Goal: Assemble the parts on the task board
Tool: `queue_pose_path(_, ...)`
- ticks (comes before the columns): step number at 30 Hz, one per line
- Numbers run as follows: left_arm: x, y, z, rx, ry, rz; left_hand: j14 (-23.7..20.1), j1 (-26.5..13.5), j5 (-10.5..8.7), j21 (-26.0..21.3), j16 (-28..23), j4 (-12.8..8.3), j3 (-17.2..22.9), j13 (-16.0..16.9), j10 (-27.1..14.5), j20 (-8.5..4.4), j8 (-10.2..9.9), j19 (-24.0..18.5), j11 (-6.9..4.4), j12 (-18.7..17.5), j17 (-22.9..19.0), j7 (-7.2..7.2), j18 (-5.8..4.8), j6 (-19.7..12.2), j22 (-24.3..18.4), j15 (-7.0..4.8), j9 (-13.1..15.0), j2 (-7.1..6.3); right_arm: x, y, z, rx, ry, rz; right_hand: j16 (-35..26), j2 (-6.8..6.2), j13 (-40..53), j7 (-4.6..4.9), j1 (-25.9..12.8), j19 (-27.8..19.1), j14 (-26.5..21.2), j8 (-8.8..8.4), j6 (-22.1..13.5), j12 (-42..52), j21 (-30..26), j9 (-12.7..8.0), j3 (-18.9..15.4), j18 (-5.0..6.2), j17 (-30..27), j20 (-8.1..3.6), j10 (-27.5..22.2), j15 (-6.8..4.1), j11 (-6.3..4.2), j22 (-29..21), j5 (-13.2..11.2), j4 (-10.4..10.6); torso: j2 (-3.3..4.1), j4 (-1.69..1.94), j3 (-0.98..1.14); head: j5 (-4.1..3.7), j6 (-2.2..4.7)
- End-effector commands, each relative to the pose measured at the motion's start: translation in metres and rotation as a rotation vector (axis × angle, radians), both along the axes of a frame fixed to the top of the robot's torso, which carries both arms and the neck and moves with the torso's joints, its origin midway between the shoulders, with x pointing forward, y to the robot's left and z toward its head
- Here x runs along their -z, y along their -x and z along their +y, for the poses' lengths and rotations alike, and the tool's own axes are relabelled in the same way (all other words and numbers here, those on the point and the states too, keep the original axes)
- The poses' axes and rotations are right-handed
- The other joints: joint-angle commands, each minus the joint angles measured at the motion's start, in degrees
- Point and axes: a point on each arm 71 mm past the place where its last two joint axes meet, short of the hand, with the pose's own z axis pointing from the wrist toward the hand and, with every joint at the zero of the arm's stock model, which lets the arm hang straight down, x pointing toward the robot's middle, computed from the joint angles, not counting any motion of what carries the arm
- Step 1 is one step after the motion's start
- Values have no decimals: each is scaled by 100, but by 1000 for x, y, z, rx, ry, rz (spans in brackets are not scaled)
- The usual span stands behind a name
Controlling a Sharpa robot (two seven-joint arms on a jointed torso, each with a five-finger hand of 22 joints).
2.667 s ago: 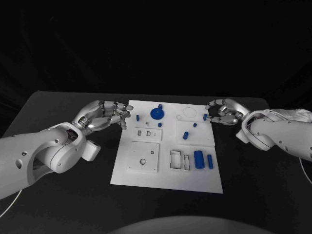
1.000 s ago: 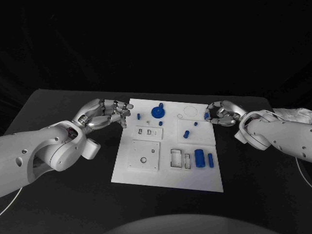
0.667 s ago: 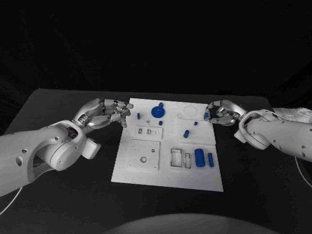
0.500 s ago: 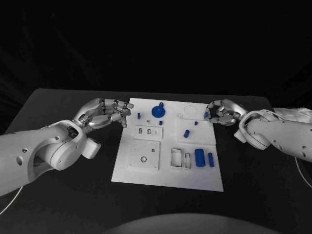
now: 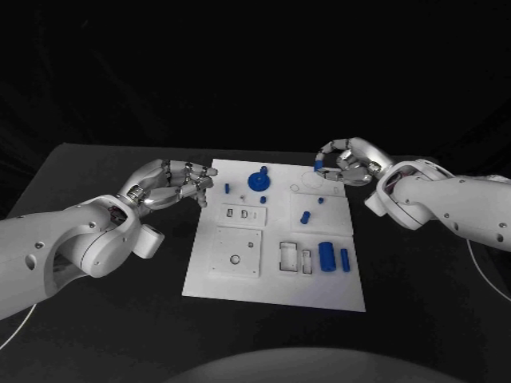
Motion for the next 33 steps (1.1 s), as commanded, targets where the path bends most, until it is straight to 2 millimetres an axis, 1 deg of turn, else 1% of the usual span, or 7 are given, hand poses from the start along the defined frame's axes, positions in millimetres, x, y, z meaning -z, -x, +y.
queue_pose_path(1,0,0,-4,22,7,2,-29,61,15,-36,-31,1,24,-5,-15,18,-29,-41,14,-33,-8,14,50,-24,2,27,-5,-6,-1,2,21,-15,23,17,20,19,1509,35,-35,-41,608,20,38,22,-19,-15,14,-69,1509,-3,596,11,29,1080,58,7,-1,6,-3,-7,0)
queue_pose_path(2,0,0,-4,23,8,1,-29,61,15,-36,-31,1,24,-5,-15,18,-29,-41,14,-33,-8,14,50,-24,2,27,-5,-6,-1,2,29,-24,25,23,20,11,1509,44,-55,-42,608,23,52,22,-22,-24,11,-68,1509,-1,596,15,36,1078,79,13,-1,6,-4,-7,0)
queue_pose_path(8,0,0,-5,26,9,1,-30,62,15,-37,-33,1,27,-6,-15,18,-30,-43,14,-34,-9,13,50,-24,2,28,-5,-6,7,7,72,-84,66,62,20,-26,1509,82,-104,-85,608,18,112,22,-86,-71,16,-50,1509,8,596,31,62,1053,172,8,-4,19,-3,139,15)
queue_pose_path(9,0,0,-5,25,9,1,-30,62,15,-37,-33,1,27,-6,-15,18,-30,-43,14,-34,-9,13,50,-24,2,28,-5,-6,9,7,77,-93,73,68,20,-28,1509,84,-106,-92,608,17,115,22,-96,-74,17,-48,1509,9,596,32,64,1050,175,8,-4,19,-3,139,15)
queue_pose_path(13,0,0,-4,24,8,1,-30,62,15,-37,-33,1,27,-6,-15,18,-30,-43,14,-34,-9,13,50,-24,2,28,-5,-6,15,10,98,-129,101,89,20,-41,1509,95,-114,-116,608,7,121,22,-128,-89,18,-40,1509,11,596,36,70,1038,180,2,4,7,-1,224,12)
queue_pose_path(23,0,0,-8,32,9,4,-30,62,15,-37,-33,1,27,-6,-15,18,-30,-43,14,-34,-9,13,50,-24,2,28,-5,-6,24,15,133,-187,168,80,20,-70,1509,124,-139,-175,608,-20,145,22,-212,-130,20,-19,1509,21,596,51,93,1009,162,-13,5,-3,3,229,-14)
queue_pose_path(33,0,-1,-10,36,9,5,-33,67,15,-41,-37,2,37,-7,-16,19,-33,-48,16,-36,-12,9,50,-27,4,29,-5,-5,34,19,144,-207,202,108,20,-84,1509,147,-157,-217,608,-55,156,22,-274,-173,33,-5,1509,33,596,68,114,987,151,-30,2,-4,3,235,-37)
